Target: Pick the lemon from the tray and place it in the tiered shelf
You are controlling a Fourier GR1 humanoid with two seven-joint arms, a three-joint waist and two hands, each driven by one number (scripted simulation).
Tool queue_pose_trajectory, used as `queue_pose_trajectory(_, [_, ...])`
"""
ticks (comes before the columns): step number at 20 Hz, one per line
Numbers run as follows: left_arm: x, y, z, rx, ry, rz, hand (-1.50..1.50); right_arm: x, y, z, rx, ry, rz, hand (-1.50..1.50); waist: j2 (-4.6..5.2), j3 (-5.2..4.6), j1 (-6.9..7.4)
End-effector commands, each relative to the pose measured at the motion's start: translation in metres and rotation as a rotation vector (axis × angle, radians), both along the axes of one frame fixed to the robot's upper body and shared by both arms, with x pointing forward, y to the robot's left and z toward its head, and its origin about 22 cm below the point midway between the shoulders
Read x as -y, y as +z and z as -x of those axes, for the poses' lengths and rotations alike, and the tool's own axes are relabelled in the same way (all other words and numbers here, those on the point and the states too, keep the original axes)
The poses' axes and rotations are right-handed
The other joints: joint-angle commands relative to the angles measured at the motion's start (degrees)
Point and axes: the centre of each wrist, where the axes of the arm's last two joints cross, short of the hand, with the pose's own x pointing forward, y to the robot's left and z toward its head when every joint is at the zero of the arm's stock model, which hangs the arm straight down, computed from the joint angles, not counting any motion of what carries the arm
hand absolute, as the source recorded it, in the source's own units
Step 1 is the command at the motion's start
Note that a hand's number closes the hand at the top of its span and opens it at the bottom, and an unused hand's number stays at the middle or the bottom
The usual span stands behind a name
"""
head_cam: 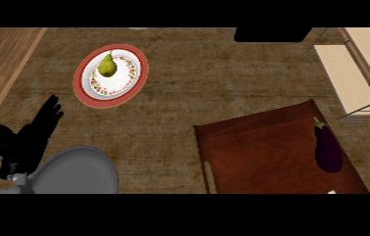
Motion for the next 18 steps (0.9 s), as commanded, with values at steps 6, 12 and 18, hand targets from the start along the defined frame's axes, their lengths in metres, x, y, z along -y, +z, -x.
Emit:
queue_pose_trajectory(6, [0.002,0.003,-0.003,0.007,0.015,0.014,0.00,-0.025,0.029,0.013,0.397,0.003,-0.052,-1.50,-0.45,-0.04,-0.92])
queue_pose_trajectory(12, [-0.001,-0.008,0.011,-0.014,0.027,0.010,0.00,-0.059,0.060,0.048,0.505,0.034,0.073,-1.50,-0.79,-0.10,-1.51])
queue_pose_trajectory(18, [-0.009,-0.006,0.013,-0.026,0.035,0.008,0.00,-0.100,0.082,0.107,0.528,-0.097,0.071,-1.50,-1.29,-0.17,-2.52])
